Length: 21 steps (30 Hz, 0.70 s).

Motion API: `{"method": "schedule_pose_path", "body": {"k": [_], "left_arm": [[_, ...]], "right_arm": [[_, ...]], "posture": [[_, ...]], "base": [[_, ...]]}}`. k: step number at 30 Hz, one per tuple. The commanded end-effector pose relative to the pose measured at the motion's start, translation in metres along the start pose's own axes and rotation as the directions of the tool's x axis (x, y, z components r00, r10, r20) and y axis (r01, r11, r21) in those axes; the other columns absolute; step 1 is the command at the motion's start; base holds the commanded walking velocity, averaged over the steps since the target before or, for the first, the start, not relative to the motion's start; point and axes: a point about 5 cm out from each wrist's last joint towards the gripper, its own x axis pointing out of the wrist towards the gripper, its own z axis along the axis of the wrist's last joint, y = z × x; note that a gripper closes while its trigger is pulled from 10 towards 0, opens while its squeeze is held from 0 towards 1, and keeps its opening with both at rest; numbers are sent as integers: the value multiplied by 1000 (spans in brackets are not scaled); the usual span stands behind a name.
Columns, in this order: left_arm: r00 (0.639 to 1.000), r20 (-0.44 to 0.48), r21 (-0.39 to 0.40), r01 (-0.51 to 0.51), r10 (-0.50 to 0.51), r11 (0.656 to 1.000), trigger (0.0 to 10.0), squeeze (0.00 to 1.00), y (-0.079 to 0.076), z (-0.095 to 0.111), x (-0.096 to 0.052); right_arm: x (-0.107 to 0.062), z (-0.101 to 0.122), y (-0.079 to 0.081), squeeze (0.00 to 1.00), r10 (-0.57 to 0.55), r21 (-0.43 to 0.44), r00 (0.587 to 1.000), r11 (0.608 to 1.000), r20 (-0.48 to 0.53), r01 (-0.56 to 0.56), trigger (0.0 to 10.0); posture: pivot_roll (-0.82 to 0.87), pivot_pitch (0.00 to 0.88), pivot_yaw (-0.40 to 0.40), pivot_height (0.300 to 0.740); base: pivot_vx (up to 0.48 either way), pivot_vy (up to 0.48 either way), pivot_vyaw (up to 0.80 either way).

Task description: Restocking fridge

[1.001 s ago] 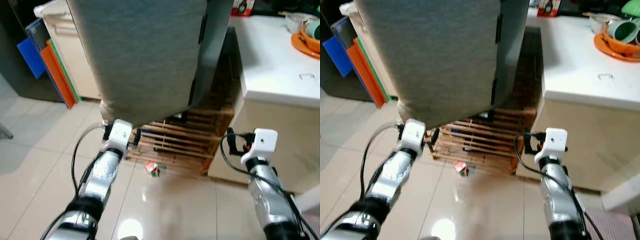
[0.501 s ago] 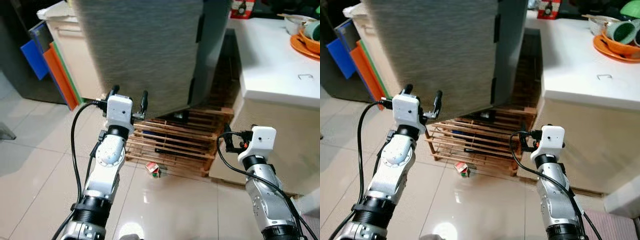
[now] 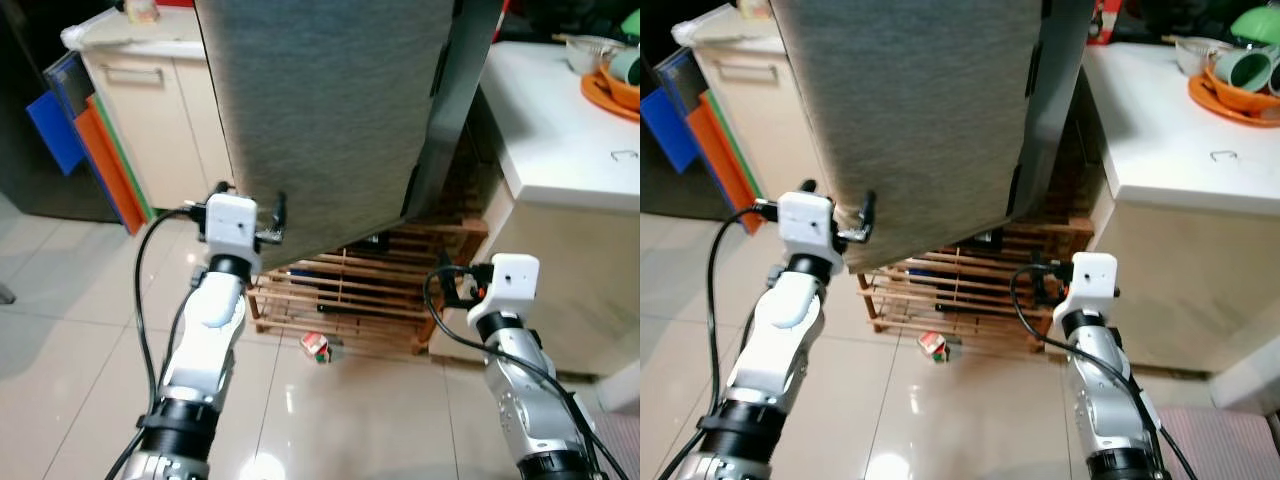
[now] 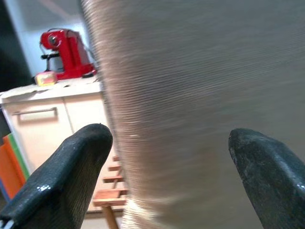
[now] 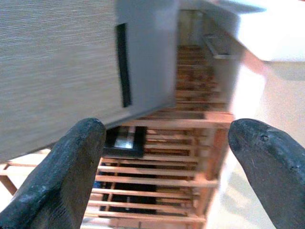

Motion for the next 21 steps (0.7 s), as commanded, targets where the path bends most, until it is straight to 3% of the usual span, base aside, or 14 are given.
{"method": "schedule_pose_path", "body": {"k": [1,21], "left_arm": [[1000,1,-5,-8,8,1000,10000,0,3,3,1],[999,-48,-31,-11,9,999,10000,0,1,-3,3]], "right_arm": [[1,4,3,0,15,-14,1000,1000,8,-15,10000],[1,2,2,0,21,-14,1000,1000,-5,-21,10000]], "posture": [[53,0,16,740],[48,0,16,740]], "base": [[356,322,0],[354,324,0]]}}
